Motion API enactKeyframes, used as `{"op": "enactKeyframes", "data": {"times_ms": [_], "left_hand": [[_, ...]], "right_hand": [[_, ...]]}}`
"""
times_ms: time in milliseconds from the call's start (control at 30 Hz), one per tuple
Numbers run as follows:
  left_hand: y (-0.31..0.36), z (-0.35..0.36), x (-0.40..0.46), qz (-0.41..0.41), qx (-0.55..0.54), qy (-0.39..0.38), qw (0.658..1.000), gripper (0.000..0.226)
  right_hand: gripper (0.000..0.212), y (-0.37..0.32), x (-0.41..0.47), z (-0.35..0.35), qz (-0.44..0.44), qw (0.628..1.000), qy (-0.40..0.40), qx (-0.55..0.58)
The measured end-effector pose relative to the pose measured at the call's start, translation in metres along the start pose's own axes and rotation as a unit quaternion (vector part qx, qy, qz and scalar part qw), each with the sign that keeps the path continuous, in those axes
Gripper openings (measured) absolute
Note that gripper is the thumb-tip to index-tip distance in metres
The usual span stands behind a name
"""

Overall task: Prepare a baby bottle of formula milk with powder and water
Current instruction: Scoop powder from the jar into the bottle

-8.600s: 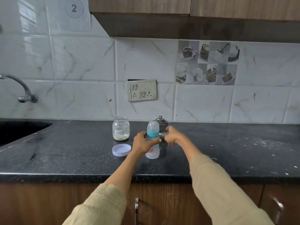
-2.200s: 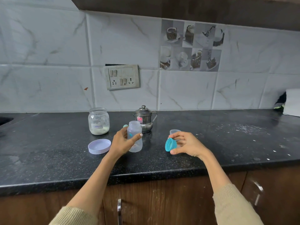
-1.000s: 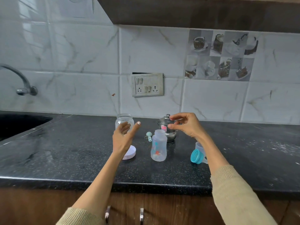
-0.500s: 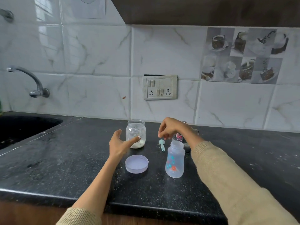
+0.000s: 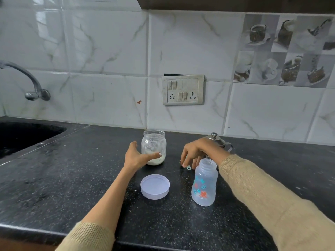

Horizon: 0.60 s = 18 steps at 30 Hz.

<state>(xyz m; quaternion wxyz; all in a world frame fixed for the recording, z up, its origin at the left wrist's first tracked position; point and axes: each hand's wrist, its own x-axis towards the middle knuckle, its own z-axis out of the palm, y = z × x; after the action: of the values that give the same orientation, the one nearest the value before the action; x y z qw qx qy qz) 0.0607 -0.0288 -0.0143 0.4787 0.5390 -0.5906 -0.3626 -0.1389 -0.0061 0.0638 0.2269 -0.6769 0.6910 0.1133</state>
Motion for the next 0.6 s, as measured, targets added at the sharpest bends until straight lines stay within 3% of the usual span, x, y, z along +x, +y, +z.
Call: {"op": "enactKeyframes", "data": {"times_ms": [300, 600], "left_hand": [[-0.004, 0.009, 0.001, 0.018, 0.000, -0.002, 1.000, 0.092], [-0.004, 0.011, 0.003, 0.048, 0.026, 0.004, 0.999, 0.084]], "right_hand": [[0.018, 0.010, 0.014, 0.009, -0.044, 0.993, 0.101, -0.041], [0.033, 0.009, 0.013, 0.009, -0.041, 0.992, 0.119, -0.031]]}}
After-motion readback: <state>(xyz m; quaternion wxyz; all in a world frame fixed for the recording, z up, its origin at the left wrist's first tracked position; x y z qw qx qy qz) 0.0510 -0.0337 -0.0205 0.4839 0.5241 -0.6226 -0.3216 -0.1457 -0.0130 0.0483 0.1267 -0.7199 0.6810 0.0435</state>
